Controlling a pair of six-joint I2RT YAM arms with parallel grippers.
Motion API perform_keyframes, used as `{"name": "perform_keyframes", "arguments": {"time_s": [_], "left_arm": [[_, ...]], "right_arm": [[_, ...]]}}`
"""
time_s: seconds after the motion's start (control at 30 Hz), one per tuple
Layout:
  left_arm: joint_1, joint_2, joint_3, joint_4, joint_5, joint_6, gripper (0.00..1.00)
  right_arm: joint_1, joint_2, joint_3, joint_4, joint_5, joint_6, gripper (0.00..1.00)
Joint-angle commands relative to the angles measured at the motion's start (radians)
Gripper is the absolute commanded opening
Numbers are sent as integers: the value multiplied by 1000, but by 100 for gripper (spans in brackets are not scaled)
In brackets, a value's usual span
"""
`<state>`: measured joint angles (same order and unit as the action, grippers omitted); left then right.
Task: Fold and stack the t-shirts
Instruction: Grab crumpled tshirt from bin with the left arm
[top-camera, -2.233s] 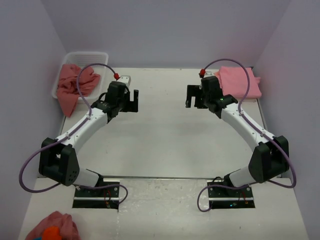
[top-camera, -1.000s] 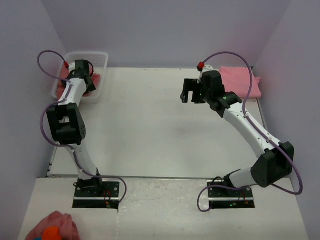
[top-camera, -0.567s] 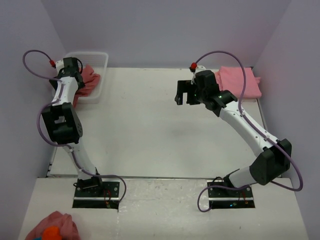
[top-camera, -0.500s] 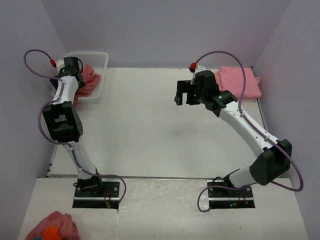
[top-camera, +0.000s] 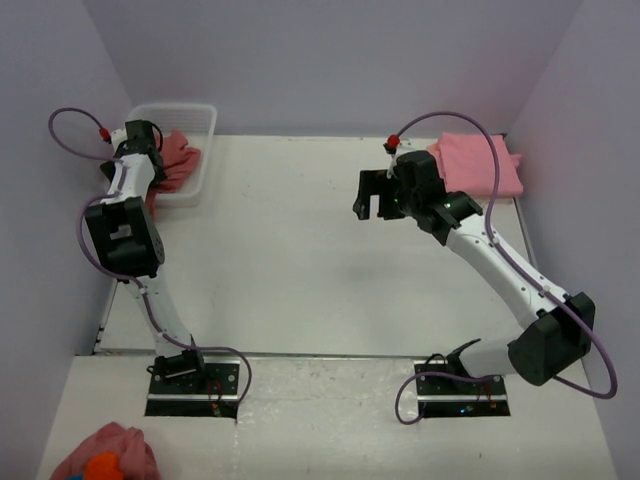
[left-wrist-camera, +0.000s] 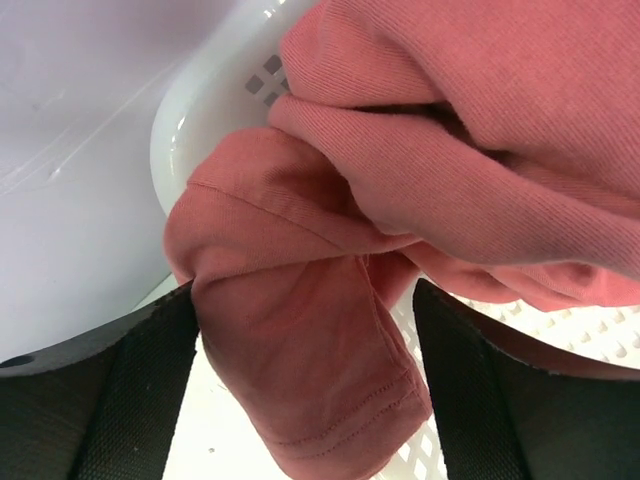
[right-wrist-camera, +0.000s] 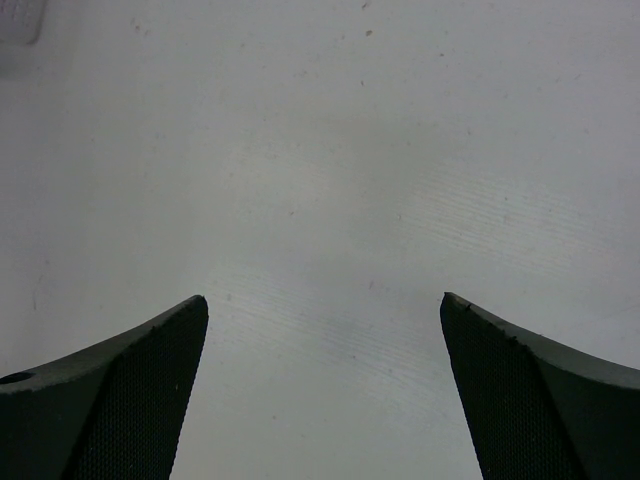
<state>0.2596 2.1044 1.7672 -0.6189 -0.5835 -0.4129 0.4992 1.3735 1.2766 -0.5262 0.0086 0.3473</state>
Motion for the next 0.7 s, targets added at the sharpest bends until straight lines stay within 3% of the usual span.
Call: {"name": "perform_keyframes", "arguments": {"time_s": [0.0, 0.07, 0.2, 0.57, 0.6, 0.67], "left_arm": [[4, -50, -6, 54, 17, -30, 83], [4, -83, -31, 94, 27, -20, 79], [4, -101, -43, 96, 25, -13, 54], [1, -155, -74, 99, 19, -14, 51], [1, -156, -71, 99, 17, -12, 40], [1, -167, -72, 99, 11, -13, 28]], "right_arm": [[15, 4, 3, 9, -2, 19, 99], [28, 21, 7, 9, -2, 22, 99], [47, 42, 18, 5, -2, 21, 99], [79, 67, 21, 5, 2, 27, 99], [81, 68, 20, 3, 7, 27, 99], [84, 65, 20, 2, 7, 24, 99]]}}
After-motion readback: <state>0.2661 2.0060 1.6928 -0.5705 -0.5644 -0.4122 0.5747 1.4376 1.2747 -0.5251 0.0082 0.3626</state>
